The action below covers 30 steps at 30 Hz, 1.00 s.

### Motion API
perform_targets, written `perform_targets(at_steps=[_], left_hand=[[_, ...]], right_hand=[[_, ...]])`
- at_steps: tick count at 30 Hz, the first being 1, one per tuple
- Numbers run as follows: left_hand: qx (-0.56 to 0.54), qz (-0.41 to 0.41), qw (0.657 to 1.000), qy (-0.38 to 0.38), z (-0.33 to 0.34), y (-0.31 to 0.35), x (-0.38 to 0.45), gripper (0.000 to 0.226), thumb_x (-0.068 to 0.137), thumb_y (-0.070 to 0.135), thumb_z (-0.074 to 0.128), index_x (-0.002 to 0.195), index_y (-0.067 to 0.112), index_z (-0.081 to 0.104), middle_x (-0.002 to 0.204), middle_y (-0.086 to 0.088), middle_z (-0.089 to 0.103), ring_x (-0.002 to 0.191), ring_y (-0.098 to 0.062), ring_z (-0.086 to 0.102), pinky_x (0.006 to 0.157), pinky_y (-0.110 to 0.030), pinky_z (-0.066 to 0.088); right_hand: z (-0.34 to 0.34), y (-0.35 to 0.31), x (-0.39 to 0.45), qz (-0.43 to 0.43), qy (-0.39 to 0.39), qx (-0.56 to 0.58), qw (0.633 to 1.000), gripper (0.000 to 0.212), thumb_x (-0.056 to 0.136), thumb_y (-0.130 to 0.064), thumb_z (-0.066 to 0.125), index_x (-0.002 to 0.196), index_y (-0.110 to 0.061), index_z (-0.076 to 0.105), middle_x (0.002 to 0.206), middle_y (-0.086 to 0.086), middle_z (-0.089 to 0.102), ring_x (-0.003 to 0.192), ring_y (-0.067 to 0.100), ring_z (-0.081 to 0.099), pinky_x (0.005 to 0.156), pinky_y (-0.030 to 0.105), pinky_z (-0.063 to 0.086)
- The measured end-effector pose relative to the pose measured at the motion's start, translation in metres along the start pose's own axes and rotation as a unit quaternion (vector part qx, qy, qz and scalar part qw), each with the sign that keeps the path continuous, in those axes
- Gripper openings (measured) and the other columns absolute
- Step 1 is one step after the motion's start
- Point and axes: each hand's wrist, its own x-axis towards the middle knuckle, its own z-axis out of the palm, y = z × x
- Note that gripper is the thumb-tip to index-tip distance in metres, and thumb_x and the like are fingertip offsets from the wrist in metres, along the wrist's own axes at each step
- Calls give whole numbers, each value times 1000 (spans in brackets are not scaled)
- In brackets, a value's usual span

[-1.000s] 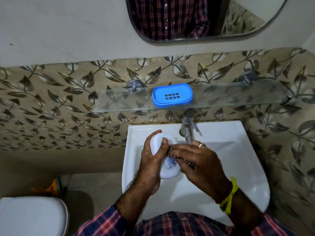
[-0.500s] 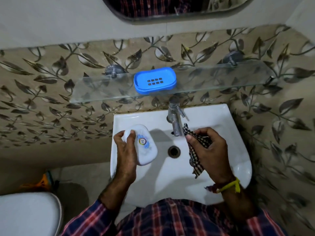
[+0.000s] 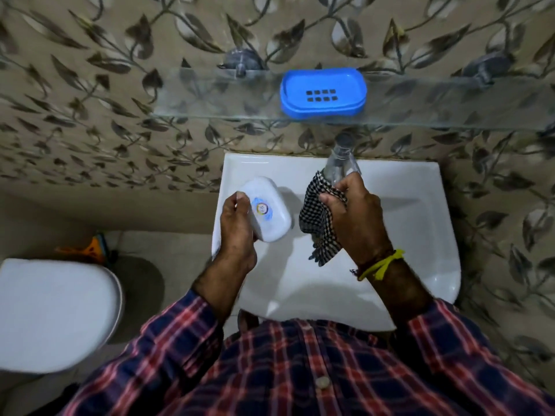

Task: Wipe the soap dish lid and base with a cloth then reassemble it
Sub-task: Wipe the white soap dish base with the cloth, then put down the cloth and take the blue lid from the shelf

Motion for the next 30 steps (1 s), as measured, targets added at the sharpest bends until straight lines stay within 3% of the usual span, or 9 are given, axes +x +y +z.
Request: perform_targets(at_steps=[4, 8, 10, 13, 15, 18, 20, 24, 30], left_hand=[[-162, -97, 978, -85, -15, 10, 4, 36, 110, 31, 34, 138, 18, 53, 124, -2, 70, 96, -15, 71, 70, -30, 63], [-267, -191, 940, -90, -22, 19, 6, 66, 95, 58, 47, 140, 10, 55, 144, -19, 56, 131, -38, 55, 106, -50, 50], [-264, -201, 938, -102, -22, 28, 7, 85, 72, 72, 57, 128, 8, 61, 136, -24, 62, 125, -42, 60, 98, -53, 53], [-212, -211, 946, -123, -22, 39, 8, 89, 66, 62, 69, 130, 1, 57, 123, -16, 64, 99, -30, 70, 67, -34, 62], [-178, -186, 959, -121, -23, 45, 11, 77, 68, 46, 75, 128, 0, 58, 122, -16, 65, 94, -27, 70, 68, -33, 60], [-147, -116, 979, -78, -29, 47, 18, 69, 69, 38, 80, 128, 7, 63, 113, -15, 66, 98, -32, 69, 88, -50, 58], [-121, -83, 989, -29, -32, 49, 22, 61, 71, 37, 86, 121, 9, 65, 102, -12, 65, 89, -27, 68, 86, -50, 58], [5, -22, 998, 55, -30, 45, 30, 51, 71, 42, 89, 106, 19, 61, 94, -4, 69, 72, -12, 68, 51, -21, 52], [132, 74, 986, 64, -5, 43, 29, 87, 48, 59, 85, 118, 13, 61, 100, -6, 71, 75, -10, 69, 53, -13, 49]], right_hand=[[19, -11, 16, 23, -18, 31, 999, 22, 91, -24, 67, 89, -19, 46, 79, -4, 57, 77, 22, 55, 63, 27, 32], [42, -15, 38, 49, -5, 66, 997, 20, 93, -22, 66, 96, -6, 55, 91, 10, 63, 87, 27, 58, 67, 26, 32], [57, -17, 50, 64, 14, 87, 994, 26, 93, -23, 67, 100, 0, 58, 93, 12, 63, 90, 28, 61, 73, 30, 42], [88, -25, 73, 109, 14, 143, 984, 31, 94, -24, 67, 107, 3, 60, 101, 16, 68, 92, 28, 64, 86, 41, 55], [110, -35, 91, 180, 1, 257, 949, 32, 95, -22, 65, 111, 6, 59, 112, 25, 69, 103, 37, 67, 92, 52, 56], [137, -36, 114, 227, 19, 356, 906, 29, 97, -15, 63, 113, 9, 59, 120, 31, 65, 111, 43, 64, 96, 56, 53], [147, -23, 121, 229, 27, 304, 924, 25, 96, -10, 63, 110, 11, 62, 117, 31, 66, 106, 41, 65, 97, 53, 53], [141, 9, 109, 239, 60, 174, 953, 28, 90, -8, 68, 114, 4, 58, 114, 22, 64, 109, 37, 63, 87, 29, 46], [103, 12, 61, 49, 53, 139, 988, 11, 89, -3, 69, 97, -1, 61, 90, 13, 69, 86, 24, 65, 76, 15, 52]])
